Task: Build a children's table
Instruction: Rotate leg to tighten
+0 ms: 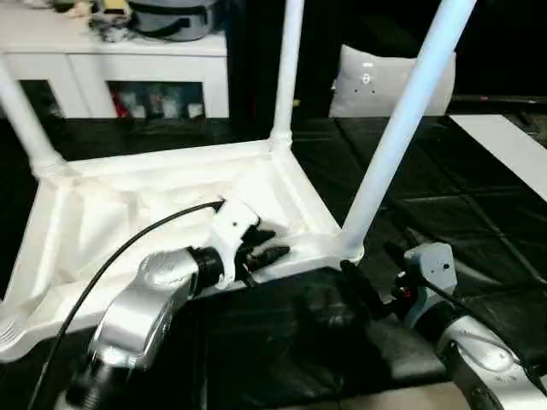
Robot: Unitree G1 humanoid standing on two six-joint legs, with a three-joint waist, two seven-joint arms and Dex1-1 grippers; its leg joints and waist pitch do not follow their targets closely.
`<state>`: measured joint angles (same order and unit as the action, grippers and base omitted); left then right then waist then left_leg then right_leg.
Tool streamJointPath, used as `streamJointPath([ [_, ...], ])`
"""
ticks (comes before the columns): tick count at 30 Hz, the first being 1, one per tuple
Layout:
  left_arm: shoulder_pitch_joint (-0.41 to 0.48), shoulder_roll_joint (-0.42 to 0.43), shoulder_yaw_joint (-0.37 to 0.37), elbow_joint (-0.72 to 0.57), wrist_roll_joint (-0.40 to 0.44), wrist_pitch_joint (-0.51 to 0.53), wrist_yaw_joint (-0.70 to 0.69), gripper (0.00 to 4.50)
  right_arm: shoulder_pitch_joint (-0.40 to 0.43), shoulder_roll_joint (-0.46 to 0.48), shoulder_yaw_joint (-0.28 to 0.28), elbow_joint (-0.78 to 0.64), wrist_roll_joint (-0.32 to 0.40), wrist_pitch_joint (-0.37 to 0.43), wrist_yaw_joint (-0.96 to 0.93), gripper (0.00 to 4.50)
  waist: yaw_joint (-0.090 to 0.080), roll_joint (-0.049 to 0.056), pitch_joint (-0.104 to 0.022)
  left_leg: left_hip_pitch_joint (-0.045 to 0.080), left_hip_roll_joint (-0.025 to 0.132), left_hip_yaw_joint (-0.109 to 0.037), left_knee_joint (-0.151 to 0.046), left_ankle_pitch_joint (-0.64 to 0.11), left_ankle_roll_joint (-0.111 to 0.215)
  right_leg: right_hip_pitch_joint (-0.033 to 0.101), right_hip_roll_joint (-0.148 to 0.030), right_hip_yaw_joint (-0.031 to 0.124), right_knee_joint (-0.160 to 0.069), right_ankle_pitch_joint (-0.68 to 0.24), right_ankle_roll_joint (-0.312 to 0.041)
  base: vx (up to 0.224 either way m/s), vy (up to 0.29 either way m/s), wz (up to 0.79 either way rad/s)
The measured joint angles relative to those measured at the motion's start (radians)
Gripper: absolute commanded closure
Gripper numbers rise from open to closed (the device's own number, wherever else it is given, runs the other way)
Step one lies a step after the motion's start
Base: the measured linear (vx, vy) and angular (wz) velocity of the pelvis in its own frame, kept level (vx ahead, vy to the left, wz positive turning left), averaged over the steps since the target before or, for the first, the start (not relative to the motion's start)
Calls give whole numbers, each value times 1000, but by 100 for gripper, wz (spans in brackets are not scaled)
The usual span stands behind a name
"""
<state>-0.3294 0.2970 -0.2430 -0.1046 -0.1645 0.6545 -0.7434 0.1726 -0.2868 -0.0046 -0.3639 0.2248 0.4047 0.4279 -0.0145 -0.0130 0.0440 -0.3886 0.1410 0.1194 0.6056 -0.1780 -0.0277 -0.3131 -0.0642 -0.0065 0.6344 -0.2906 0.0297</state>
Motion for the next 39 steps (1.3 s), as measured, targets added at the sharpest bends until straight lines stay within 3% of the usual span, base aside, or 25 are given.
streamJointPath([
  [6, -168, -28, -89, 168, 29, 10, -40, 184, 0, -72, -13, 14, 18, 60, 53, 0, -6, 5, 2, 0, -2, 15, -2, 1, 0, -4, -14, -2, -6, 8, -5, -18, 11, -2],
  [10, -220, -53, -115, 258, 48, 16, -54, 184, 21, -105, -20, 24, 16, 44, 81, 0, -6, 5, 2, -5, 0, 23, -2, 7, 9, -6, -18, -3, -6, 21, -9, 0, 0, 0],
  [13, -263, -67, -162, 348, 83, 5, -55, 184, 25, -118, -33, 31, 16, 28, 82, 0, -4, 8, 0, -14, 0, 26, -2, 8, 11, -16, -21, -4, -6, 24, -6, 0, 0, 0],
  [17, -271, -84, -179, 407, 93, 5, -50, 184, 32, -120, -35, 31, 17, 28, 83, 0, -3, 9, -1, -20, 4, 29, -4, 12, 17, -21, -20, -7, -10, 24, -4, 0, 0, 0],
  [26, -314, -100, -167, 485, 112, -9, -39, 265, 32, -124, -34, 57, 17, 2, 95, 0, 16, 9, 0, -17, 5, 34, -4, 12, 18, -18, -21, -6, -12, 25, -5, 0, 0, 0],
  [35, -323, -118, -171, 555, 121, -67, -42, 351, 31, -124, -31, 108, 19, -54, 143, 0, 18, 10, 0, -16, 5, 39, -5, 12, 18, -19, -25, -6, -12, 25, -6, 0, 0, 0],
  [39, -340, -119, -187, 586, 133, -98, -45, 370, 31, -124, -29, 136, 20, -85, 155, 0, 18, 10, 0, -16, 5, 39, -5, 12, 18, -19, -25, -6, -12, 25, -6, 0, 0, 0],
])
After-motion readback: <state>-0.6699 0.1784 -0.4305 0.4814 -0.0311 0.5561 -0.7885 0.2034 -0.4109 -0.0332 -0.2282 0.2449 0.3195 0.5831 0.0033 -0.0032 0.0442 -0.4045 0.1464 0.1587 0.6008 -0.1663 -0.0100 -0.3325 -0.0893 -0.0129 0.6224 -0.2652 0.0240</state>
